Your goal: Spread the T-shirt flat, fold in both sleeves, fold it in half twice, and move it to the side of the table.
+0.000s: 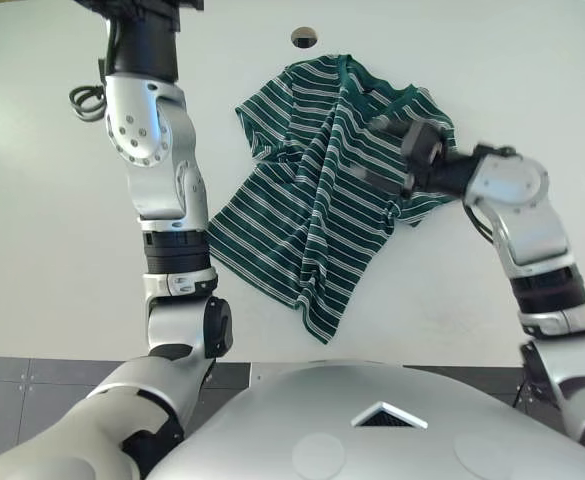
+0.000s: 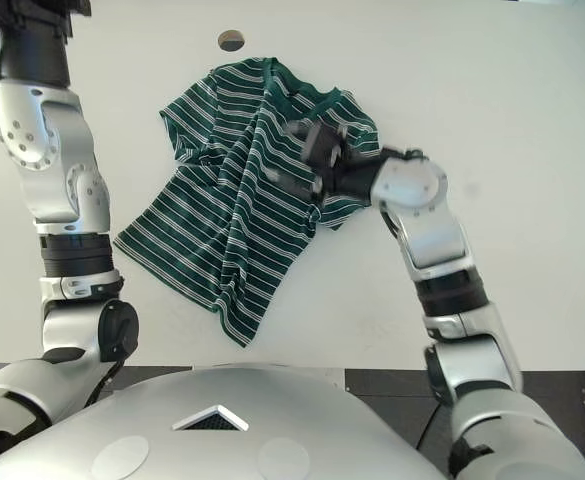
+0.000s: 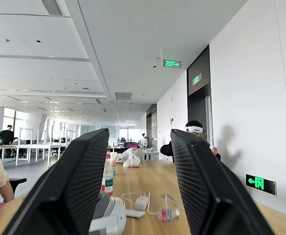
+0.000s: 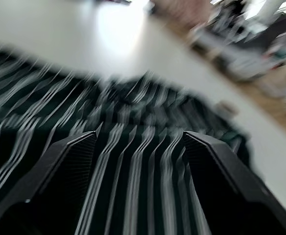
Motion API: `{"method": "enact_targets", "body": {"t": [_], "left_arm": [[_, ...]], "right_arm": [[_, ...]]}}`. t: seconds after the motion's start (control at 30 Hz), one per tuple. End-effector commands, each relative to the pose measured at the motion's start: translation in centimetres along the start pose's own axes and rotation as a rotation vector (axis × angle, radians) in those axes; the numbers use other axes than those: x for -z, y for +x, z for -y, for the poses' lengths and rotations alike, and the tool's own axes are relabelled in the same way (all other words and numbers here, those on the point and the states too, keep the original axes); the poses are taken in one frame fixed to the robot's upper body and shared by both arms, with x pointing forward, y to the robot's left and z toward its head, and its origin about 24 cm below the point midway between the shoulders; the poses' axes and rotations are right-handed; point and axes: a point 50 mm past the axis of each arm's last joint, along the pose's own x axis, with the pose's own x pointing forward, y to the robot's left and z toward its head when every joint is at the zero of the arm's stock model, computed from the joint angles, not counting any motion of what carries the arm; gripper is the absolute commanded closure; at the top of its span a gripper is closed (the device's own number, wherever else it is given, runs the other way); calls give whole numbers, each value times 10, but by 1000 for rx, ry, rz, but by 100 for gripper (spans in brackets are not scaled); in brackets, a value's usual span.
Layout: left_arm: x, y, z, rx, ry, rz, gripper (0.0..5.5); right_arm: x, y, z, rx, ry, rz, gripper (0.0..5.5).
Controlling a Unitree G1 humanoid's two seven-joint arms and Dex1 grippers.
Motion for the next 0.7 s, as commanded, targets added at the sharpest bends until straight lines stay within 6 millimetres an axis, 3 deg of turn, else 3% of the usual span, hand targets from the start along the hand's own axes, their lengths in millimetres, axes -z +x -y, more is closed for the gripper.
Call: {"method": "enact_targets", "body": {"t": [0.03, 0.17, 0.23, 0.43, 0.5, 0.6, 0.7], "left_arm": [[-2, -4, 3, 38, 42, -4, 317], [-6, -5, 8, 77, 92, -1, 317], [-7, -6, 12, 109, 119, -7, 317], [1, -11, 20, 202, 199, -62, 317], [2, -11, 18, 217, 213, -70, 317], [1, -12, 16, 233, 235, -74, 317], [5, -16, 14, 251, 258, -96, 317]], "right_arm": [[24, -10, -13, -86, -156, -205, 222], [49, -24, -30, -224, -280, -396, 222], [57, -41, -34, -302, -301, -478, 222], [57, -133, 4, -390, -201, -781, 222], [56, -153, 22, -372, -153, -856, 222], [58, -163, 48, -288, -131, -903, 222], [49, -153, 57, -252, -124, -801, 222]]}}
